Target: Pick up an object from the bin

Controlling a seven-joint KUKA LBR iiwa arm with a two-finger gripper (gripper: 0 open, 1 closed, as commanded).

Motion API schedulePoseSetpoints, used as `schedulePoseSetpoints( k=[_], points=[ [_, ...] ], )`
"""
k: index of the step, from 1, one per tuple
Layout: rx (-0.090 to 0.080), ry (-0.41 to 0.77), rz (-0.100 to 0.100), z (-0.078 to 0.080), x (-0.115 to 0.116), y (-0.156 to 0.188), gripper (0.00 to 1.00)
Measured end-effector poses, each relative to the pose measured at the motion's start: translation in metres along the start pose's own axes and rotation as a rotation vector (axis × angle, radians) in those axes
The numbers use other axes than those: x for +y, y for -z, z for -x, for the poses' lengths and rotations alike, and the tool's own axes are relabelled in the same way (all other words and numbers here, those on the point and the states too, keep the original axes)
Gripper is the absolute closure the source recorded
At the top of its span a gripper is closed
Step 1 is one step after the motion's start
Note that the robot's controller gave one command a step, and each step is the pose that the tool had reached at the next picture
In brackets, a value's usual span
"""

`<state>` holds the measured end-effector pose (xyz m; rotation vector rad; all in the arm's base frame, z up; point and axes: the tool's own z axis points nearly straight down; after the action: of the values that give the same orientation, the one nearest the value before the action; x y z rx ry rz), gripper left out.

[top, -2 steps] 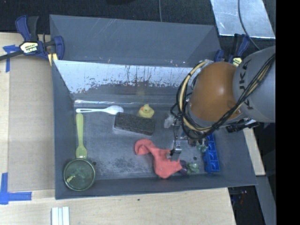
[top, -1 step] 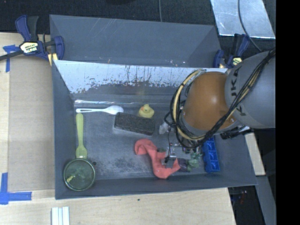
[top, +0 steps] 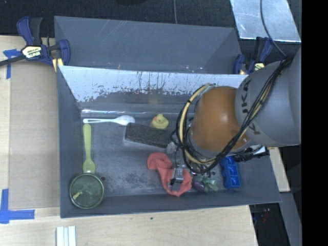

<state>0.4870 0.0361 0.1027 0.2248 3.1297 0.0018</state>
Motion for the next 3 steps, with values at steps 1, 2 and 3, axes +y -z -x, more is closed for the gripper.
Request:
schedulePoseSetpoints(
  k=[1,2,3],
  points=[
    [-0.007,-0.113,0.001,-0.002,-0.013,-0.026,0.00],
    [-0.004,-0.214,0.001,0.008,-0.028,-0.031,1.00],
    [-0.004,-0.214,0.001,0.008,-0.028,-0.031,1.00]
  ],
)
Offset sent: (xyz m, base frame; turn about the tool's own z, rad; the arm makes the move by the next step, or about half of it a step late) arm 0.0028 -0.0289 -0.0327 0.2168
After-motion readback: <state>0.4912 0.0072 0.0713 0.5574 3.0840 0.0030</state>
